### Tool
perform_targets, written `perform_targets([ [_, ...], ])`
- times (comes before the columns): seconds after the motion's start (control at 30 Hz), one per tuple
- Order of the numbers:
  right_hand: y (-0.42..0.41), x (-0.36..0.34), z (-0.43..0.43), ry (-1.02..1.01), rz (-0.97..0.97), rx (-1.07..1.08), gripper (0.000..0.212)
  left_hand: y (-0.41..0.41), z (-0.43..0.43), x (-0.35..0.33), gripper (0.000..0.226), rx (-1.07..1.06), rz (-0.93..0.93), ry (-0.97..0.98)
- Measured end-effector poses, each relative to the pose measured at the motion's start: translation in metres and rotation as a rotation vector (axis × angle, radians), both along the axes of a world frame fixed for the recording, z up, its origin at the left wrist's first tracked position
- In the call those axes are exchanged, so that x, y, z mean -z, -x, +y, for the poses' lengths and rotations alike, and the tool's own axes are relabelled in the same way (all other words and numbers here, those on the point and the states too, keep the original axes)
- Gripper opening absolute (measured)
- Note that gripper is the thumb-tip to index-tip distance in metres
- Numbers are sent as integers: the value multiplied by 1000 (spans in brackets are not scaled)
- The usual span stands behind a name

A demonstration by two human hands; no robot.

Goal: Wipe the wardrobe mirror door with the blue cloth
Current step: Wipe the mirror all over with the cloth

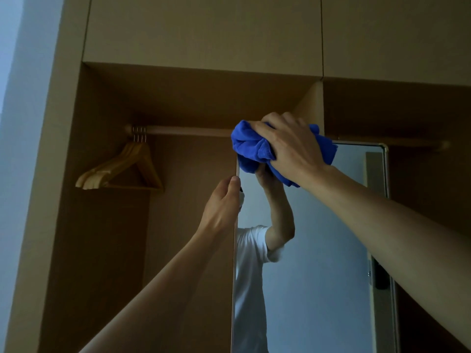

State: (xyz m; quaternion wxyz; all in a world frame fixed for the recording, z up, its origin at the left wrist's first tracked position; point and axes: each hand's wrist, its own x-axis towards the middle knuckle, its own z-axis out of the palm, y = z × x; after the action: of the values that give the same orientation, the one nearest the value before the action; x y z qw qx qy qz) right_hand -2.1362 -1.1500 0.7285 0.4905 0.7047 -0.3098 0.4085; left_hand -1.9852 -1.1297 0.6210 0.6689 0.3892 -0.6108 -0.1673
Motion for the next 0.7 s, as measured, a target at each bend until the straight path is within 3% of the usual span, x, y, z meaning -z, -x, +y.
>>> perform_targets([
  [0.4,3,-4,-13,-68,16,-69,51,0,-20,10,48,-72,66,25],
  [0.7,3,36,-16,-33,45,-76,45,7,-22,29,48,-153,151,18],
])
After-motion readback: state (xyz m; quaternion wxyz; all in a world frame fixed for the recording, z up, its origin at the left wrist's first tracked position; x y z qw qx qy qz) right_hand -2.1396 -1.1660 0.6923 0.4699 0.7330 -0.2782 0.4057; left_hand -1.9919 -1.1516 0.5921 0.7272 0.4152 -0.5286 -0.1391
